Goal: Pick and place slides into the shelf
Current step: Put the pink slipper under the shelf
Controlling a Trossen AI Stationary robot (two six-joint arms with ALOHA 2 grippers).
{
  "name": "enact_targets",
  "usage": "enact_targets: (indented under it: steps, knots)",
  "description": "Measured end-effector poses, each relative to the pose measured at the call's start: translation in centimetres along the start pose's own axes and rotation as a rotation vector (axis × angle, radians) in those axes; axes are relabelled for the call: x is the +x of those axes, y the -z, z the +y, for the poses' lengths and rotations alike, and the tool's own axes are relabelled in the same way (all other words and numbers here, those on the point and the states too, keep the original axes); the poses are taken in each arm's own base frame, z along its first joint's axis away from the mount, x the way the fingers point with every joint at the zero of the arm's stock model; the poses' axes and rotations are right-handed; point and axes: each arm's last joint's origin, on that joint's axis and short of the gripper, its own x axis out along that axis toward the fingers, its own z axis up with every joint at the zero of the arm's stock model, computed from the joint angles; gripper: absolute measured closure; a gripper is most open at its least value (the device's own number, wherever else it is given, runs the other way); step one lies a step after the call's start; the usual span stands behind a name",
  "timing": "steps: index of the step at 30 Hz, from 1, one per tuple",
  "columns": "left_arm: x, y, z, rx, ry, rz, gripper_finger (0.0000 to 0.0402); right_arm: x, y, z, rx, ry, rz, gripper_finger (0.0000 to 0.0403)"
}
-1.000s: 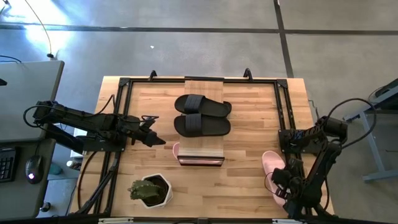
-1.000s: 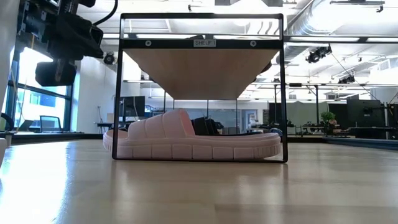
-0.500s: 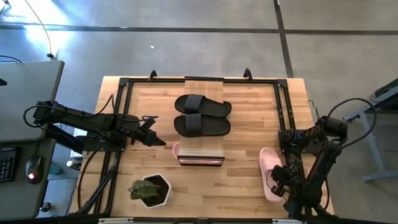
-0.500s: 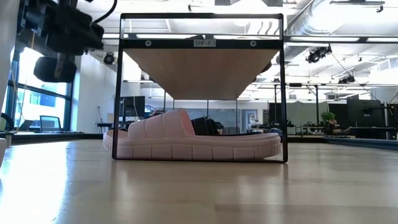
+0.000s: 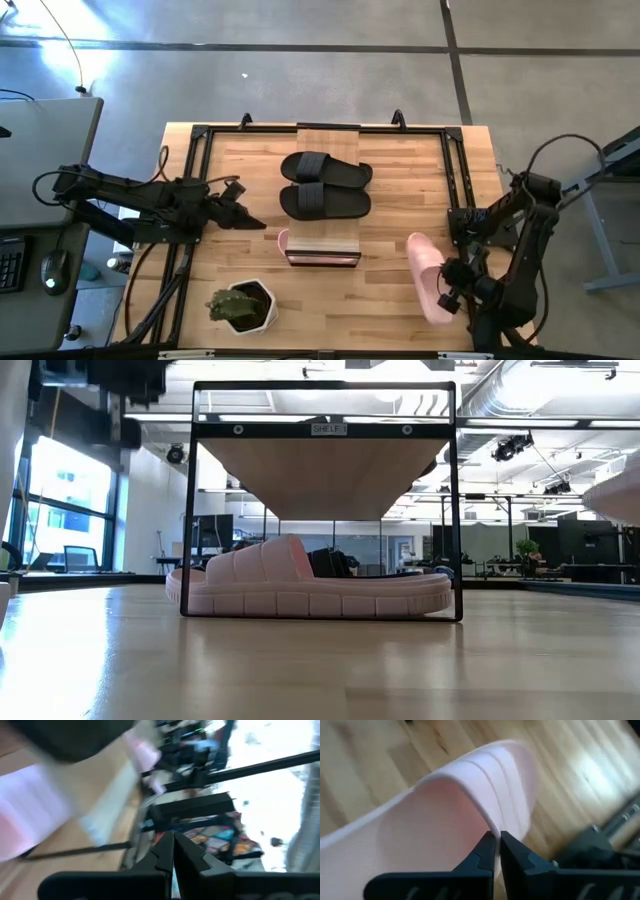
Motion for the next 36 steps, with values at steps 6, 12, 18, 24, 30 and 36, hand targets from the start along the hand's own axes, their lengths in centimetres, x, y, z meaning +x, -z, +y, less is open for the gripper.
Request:
enact_targets:
  steps: [6, 12, 18, 24, 30, 36]
  knots:
    - [-0.9, -0.2, -0.9, 0.007, 0.073, -0.035, 0.0398, -1.1, -2.2, -0.7, -0.035, -0.089, -0.128, 0.0403]
    - [-0.9, -0.2, -0.9, -0.01, 0.074, -0.04, 0.0349, -4.1, -5.8, -1.3, -0.135, -0.184, -0.282, 0.0403]
    - [-0.9, -0.2, -1.0, -0.103, 0.086, -0.025, 0.0273, -8.9, -11.2, -3.3, -0.271, -0.209, -0.556, 0.0403]
    - [-1.1, -0.3, -1.9, -0.223, 0.193, -0.007, 0.0232, -12.4, -17.4, -6.0, -0.452, -0.205, -0.623, 0.0403]
    - [-1.4, -0.9, -2.9, -0.265, 0.299, -0.054, 0.0222, -12.9, -23.3, -7.8, -0.67, -0.318, -0.684, 0.0403]
    - [-1.9, -2.5, -3.1, -0.274, 0.356, -0.163, 0.0222, -10.2, -28.0, -8.3, -0.774, -0.372, -0.721, 0.0403]
